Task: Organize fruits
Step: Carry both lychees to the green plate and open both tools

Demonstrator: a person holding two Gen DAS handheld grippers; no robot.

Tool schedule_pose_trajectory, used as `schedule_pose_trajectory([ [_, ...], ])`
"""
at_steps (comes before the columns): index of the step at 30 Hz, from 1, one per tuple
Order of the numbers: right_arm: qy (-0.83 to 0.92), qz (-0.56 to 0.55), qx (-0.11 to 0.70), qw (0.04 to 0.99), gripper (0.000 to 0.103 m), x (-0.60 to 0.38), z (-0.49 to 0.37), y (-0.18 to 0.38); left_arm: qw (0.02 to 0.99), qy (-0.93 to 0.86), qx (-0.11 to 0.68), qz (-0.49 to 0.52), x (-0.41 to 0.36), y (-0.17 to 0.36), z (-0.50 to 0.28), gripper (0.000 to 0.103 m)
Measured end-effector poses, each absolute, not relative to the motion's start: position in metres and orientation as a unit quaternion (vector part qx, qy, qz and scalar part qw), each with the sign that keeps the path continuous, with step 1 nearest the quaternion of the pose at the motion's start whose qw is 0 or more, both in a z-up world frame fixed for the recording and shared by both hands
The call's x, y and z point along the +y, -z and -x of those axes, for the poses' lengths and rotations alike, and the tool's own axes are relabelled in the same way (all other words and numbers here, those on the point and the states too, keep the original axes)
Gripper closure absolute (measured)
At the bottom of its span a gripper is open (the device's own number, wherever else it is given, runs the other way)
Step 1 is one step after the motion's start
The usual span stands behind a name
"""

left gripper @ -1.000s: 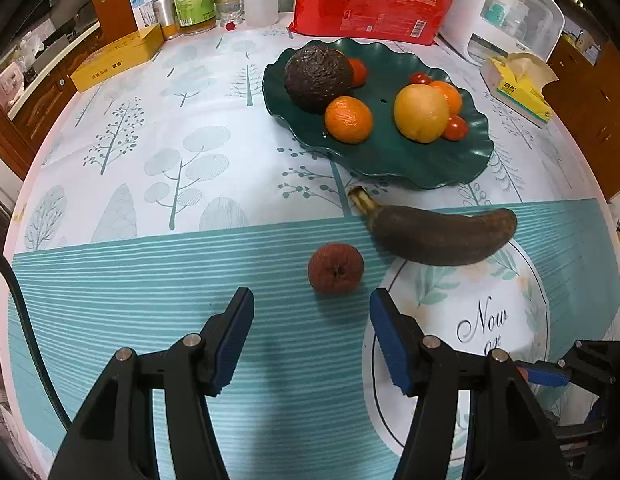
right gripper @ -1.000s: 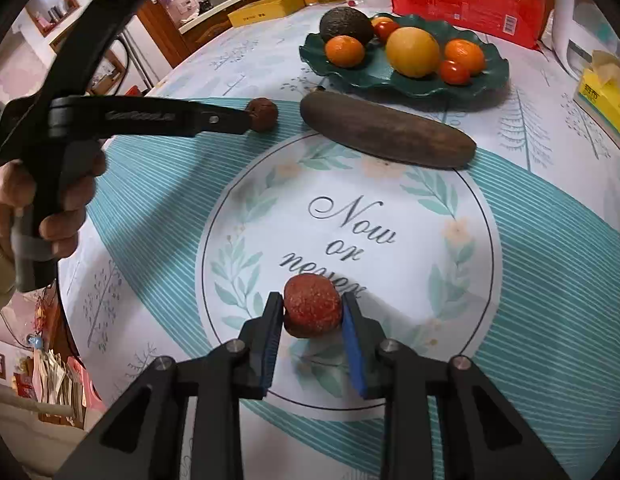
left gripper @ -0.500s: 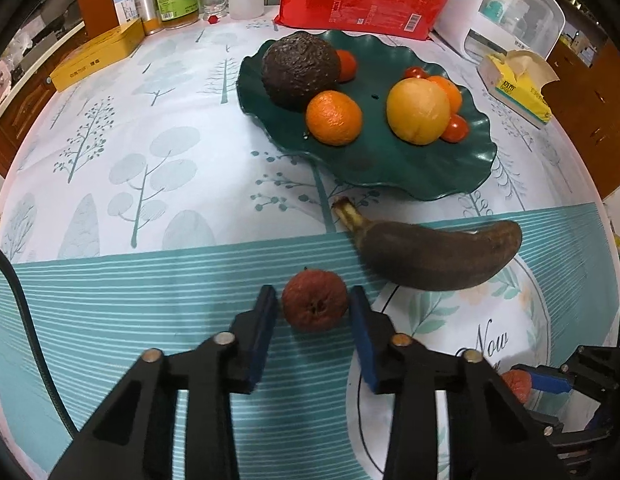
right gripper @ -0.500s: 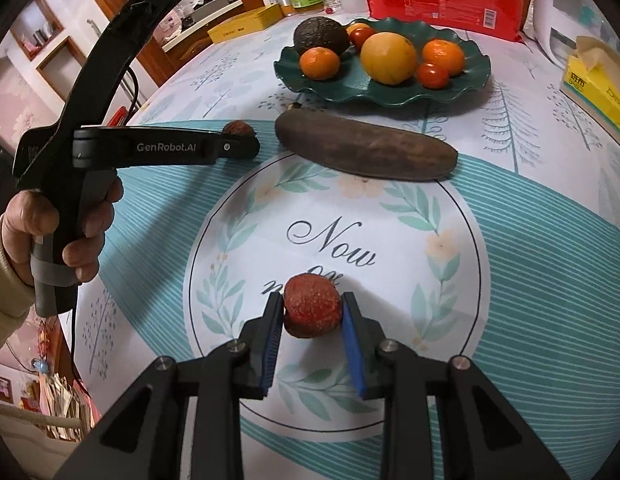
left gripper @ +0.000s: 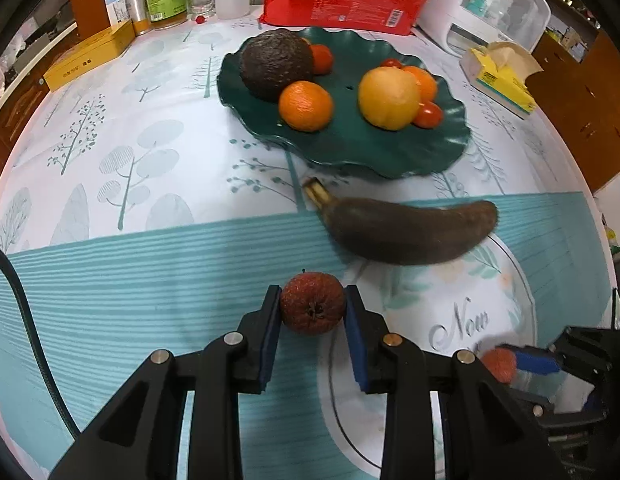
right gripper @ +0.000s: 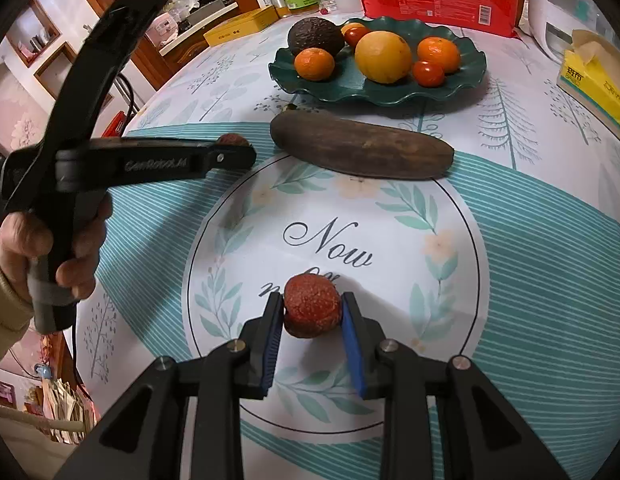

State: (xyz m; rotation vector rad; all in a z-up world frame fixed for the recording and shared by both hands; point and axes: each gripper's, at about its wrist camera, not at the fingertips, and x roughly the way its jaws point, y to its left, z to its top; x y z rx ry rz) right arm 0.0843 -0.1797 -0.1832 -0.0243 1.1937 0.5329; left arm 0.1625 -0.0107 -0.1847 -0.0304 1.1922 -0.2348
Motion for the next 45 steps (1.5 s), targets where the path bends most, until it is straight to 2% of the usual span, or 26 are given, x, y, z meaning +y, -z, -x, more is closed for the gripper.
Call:
schedule_pose_trajectory([
  [8, -0.254, 0.007, 0.539, 0.803, 0.074, -0.186, -0.099, 0.156, 0.817, 0.14, 0.559, 0.008, -0.027, 0.157, -0.152, 0.074],
  [12, -0.258, 0.011, 0.506, 0.823, 0.074, -0.192, -0.129, 0.114, 0.831, 0.148, 0.537, -0.007, -0.035, 0.119, -0.166, 0.074],
  [20, -0.243, -0.006, 0.411, 0.878, 0.074, -0.206, -0.216, -0.011, 0.875, 0.127, 0.465, -0.051, -0.05, 0.003, -0.228, 0.074],
  [26, -0.219, -0.019, 0.364, 0.905, 0.074, -0.21, -0.277, -0.062, 0.891, 0.107, 0.438, -0.055, -0.06, -0.038, -0.268, 0.074],
  [31, -0.211, -0.024, 0.388, 0.897, 0.074, -0.2, -0.31, -0.038, 0.884, 0.087, 0.458, -0.041, -0.066, -0.007, -0.292, 0.074],
  [41, -0.202, -0.033, 0.504, 0.839, 0.074, -0.183, -0.336, 0.092, 0.838, 0.079, 0.54, -0.009, -0.07, 0.106, -0.303, 0.074],
  [45, -0.201, -0.034, 0.533, 0.821, 0.074, -0.175, -0.338, 0.128, 0.834, 0.075, 0.546, -0.018, -0.073, 0.125, -0.306, 0.074],
])
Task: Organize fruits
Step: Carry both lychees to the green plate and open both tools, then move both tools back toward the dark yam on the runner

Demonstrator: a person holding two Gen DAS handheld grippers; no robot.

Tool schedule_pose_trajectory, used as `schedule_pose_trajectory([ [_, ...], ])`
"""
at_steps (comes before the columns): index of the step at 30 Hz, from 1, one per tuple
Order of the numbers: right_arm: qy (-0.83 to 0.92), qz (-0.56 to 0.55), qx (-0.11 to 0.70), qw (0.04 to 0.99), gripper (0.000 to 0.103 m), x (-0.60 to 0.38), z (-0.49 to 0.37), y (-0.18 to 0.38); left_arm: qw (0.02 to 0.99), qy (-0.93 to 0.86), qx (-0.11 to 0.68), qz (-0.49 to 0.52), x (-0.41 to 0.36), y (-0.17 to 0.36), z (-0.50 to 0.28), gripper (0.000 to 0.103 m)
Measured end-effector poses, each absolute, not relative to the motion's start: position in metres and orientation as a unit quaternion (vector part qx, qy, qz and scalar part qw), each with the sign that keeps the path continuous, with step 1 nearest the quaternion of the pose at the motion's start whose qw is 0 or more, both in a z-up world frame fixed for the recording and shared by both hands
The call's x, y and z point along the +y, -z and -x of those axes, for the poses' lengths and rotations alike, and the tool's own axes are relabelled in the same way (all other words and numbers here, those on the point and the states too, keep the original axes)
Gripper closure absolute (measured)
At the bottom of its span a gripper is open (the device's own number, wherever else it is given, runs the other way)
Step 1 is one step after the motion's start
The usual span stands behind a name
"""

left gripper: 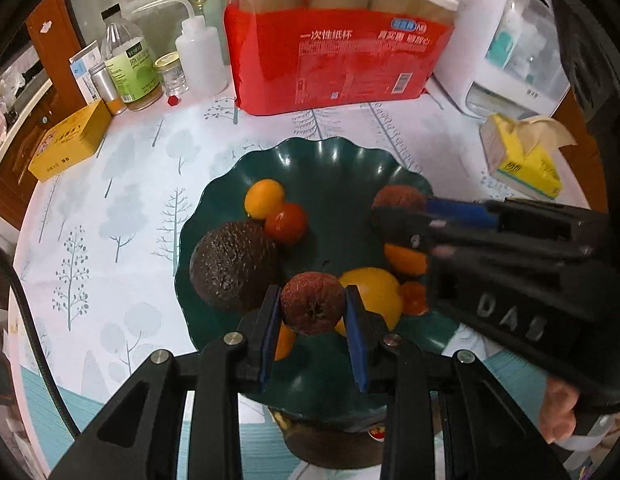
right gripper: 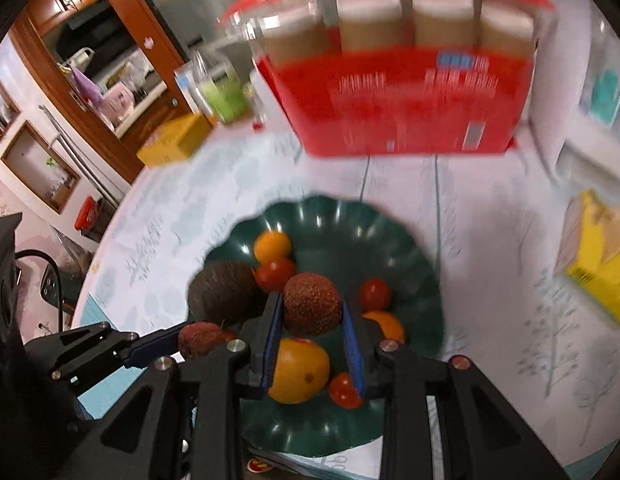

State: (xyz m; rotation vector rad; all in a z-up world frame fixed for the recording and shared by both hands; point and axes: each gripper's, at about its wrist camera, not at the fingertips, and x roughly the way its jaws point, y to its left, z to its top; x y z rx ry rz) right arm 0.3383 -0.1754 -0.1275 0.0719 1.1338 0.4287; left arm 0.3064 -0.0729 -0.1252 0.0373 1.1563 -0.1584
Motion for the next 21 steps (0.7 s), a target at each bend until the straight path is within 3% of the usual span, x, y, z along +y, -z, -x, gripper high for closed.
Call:
schedule_pose_trajectory([
  [10, -0.201, -0.039, 0.568, 0.797, 0.074, -0.171, -0.34, 0.158, 0.829, 0.074, 0.554, -0.025, -0.073, 0.143, -0.316, 0.073],
  [12, -0.203, -0.042, 0.57, 0.795, 0.073, -0.171, -0.339, 0.159, 0.827, 0.075, 0.556, -0.02, -0.072, 0.144, -0.315, 0.065],
  [14, -0.207, -0.051, 0.568, 0.795, 0.071, -0.174, -0.338, 0.157, 0.829, 0.073, 0.554, -0.019, -0.071, 0.143, -0.313, 0.048],
  [21, -0.219, -0.073, 0.552, 0.801, 0.069, -0.181, -0.333, 0.142, 0.834, 0.073, 0.546, -0.019, -0.067, 0.135, -0.308, 0.045],
])
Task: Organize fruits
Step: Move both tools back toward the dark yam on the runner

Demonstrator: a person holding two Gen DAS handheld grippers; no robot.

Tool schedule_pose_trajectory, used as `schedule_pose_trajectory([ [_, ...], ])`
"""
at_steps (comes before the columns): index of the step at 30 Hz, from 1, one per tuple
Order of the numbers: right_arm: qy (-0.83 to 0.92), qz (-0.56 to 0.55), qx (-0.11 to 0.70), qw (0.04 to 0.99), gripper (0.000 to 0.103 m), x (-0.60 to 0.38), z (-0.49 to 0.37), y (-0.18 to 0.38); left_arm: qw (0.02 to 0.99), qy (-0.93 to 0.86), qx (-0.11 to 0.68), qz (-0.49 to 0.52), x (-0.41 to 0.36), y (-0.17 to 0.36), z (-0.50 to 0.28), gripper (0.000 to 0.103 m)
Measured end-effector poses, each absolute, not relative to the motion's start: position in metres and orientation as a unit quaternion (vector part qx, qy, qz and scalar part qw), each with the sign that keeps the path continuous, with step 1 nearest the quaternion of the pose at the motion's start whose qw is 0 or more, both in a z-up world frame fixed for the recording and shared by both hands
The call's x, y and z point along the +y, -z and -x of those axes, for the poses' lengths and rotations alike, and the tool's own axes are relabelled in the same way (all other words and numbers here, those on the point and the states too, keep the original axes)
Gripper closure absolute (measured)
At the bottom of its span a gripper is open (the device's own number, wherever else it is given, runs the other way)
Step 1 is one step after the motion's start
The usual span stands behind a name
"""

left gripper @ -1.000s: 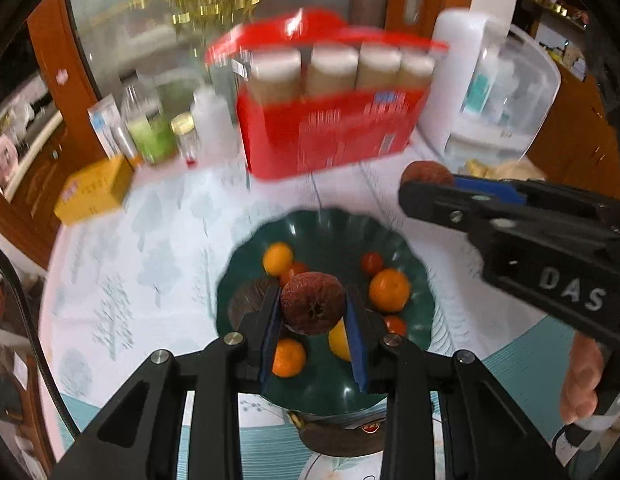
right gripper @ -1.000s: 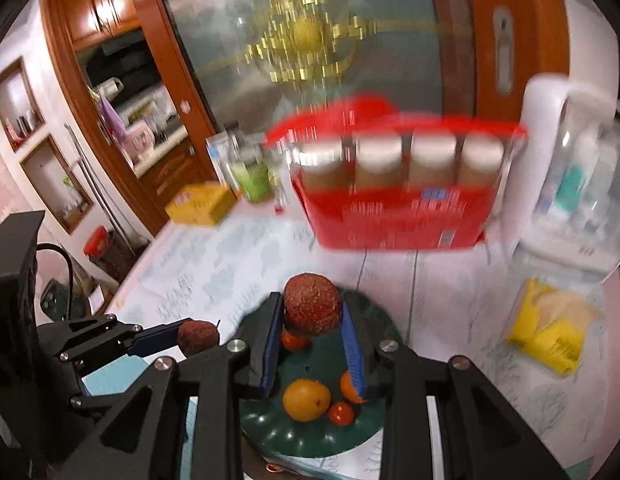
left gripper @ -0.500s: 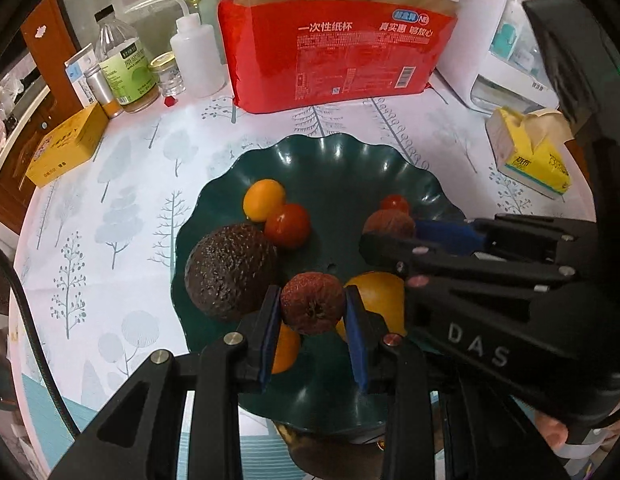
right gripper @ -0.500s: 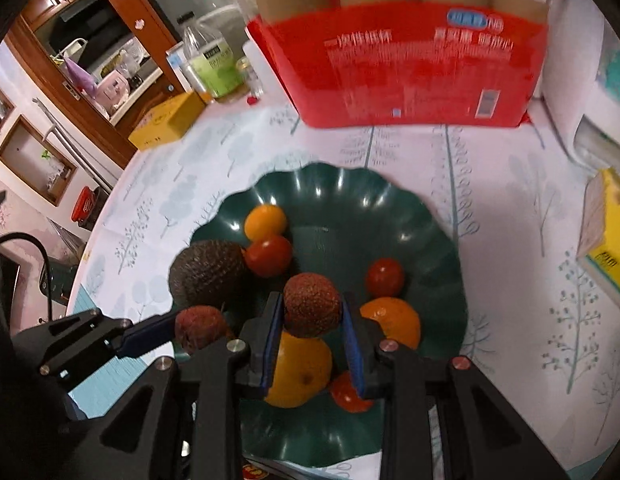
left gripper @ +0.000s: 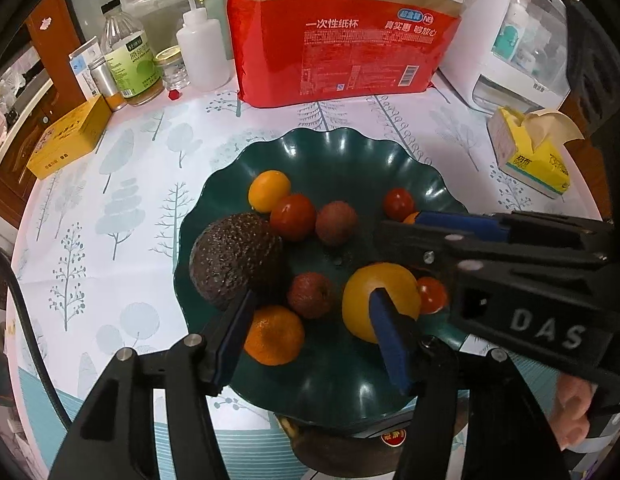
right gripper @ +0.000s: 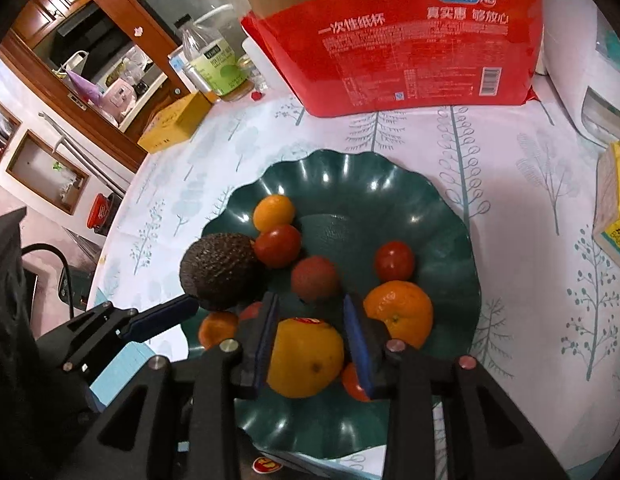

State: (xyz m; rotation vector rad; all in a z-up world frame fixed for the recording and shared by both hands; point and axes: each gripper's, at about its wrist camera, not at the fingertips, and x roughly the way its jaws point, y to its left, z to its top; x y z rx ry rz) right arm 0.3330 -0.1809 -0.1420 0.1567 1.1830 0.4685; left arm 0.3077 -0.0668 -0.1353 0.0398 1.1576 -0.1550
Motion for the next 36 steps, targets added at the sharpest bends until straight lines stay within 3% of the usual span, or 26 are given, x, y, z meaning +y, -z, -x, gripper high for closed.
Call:
schedule_pose_trajectory([
  [15, -0.223, -0.059, 0.513, 0.827, 0.069, -0.185, -0.311, 0.099, 0.856, 0.081, 0.51, -0.031, -0.063, 0.087, -0.291, 0.038],
  [23, -0.22, -0.065, 0.494, 0.839, 0.069, -0.193, -0.289, 0.073, 0.865, 0.095, 0.491, -0.047, -0.068, 0.062, -0.27, 0.019],
  [36, -0.223, -0.076, 0.462, 0.855, 0.069, -0.216, -0.23, 0.041, 0.868, 0.16, 0.457, -0.111, -0.083, 0.041, -0.222, 0.016],
])
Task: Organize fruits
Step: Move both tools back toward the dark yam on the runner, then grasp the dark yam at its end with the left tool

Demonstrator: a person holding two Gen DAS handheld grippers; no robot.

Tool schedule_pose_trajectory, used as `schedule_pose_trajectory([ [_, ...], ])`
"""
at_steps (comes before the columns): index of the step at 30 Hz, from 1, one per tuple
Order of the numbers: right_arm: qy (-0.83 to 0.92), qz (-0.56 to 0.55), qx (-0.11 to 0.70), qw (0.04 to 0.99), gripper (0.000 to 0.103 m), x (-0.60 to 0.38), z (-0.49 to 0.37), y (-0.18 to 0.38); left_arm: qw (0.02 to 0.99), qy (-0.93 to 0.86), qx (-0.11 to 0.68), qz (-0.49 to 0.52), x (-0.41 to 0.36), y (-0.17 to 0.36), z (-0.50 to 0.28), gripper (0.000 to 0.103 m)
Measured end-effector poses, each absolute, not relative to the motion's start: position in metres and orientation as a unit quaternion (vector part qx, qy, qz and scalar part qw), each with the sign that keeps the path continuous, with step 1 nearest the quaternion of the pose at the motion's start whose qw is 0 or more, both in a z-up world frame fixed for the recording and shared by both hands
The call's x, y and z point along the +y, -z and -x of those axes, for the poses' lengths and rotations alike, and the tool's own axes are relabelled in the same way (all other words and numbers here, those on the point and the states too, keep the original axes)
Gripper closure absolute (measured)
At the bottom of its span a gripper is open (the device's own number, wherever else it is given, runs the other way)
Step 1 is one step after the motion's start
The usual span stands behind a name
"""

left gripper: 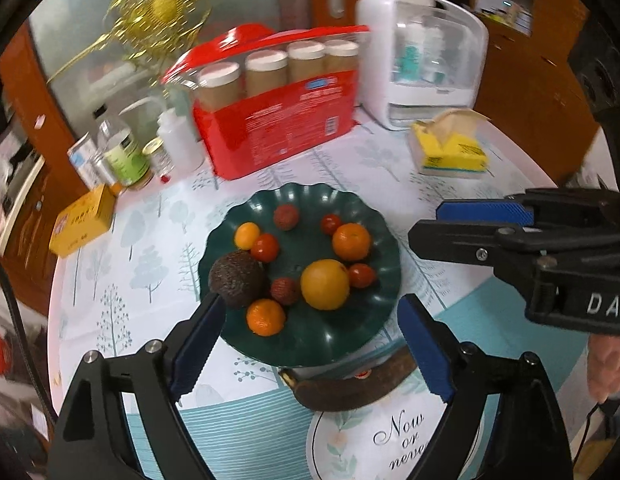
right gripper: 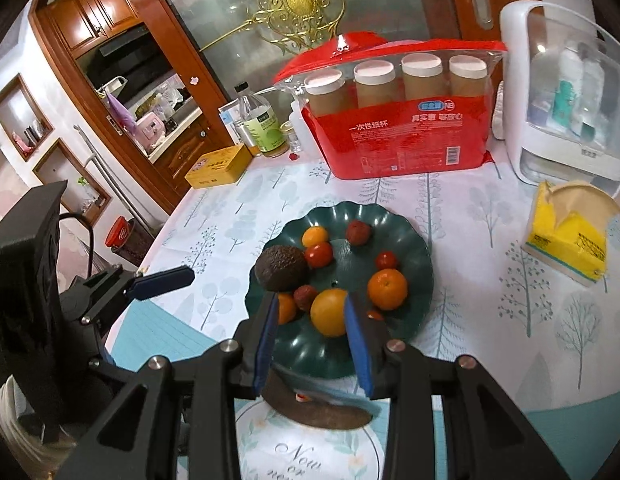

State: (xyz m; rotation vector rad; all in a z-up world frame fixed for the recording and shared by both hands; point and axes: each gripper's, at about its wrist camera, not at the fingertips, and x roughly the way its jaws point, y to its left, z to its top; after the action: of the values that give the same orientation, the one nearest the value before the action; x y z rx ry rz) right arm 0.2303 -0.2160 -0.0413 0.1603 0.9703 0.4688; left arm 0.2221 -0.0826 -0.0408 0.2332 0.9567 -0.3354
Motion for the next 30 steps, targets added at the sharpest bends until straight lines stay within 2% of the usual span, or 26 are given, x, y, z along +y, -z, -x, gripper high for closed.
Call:
schedule_pose_trajectory([
  [7, -0.205, -0.093, 0.461, 0.858, 0.069, -0.232, -0.201, 0.051, 0.85, 0.229, 0.449, -0.156, -0.097, 0.057, -0.197, 0.016],
  [16, -0.17, -0.135, 0.491, 0.843, 0.069, -0.248, -0.171, 0.096, 0.804, 0.279, 0.476, -0.222, -0.101, 0.113, -0.182, 0.016],
  [22, -0.138, -0.155, 0.525, 0.826, 0.069, -0.252, -0.161, 0.138, 0.767, 0.309, 0.489, -0.277, -0.111, 0.145, -0.175, 0.026],
  [30, -0.128, -0.166, 0.545, 0.812, 0.069, -0.251, -0.155, 0.163, 0.739, 0.329, 0.485, -0.331, -0.126, 0.168, -0.171, 0.029],
])
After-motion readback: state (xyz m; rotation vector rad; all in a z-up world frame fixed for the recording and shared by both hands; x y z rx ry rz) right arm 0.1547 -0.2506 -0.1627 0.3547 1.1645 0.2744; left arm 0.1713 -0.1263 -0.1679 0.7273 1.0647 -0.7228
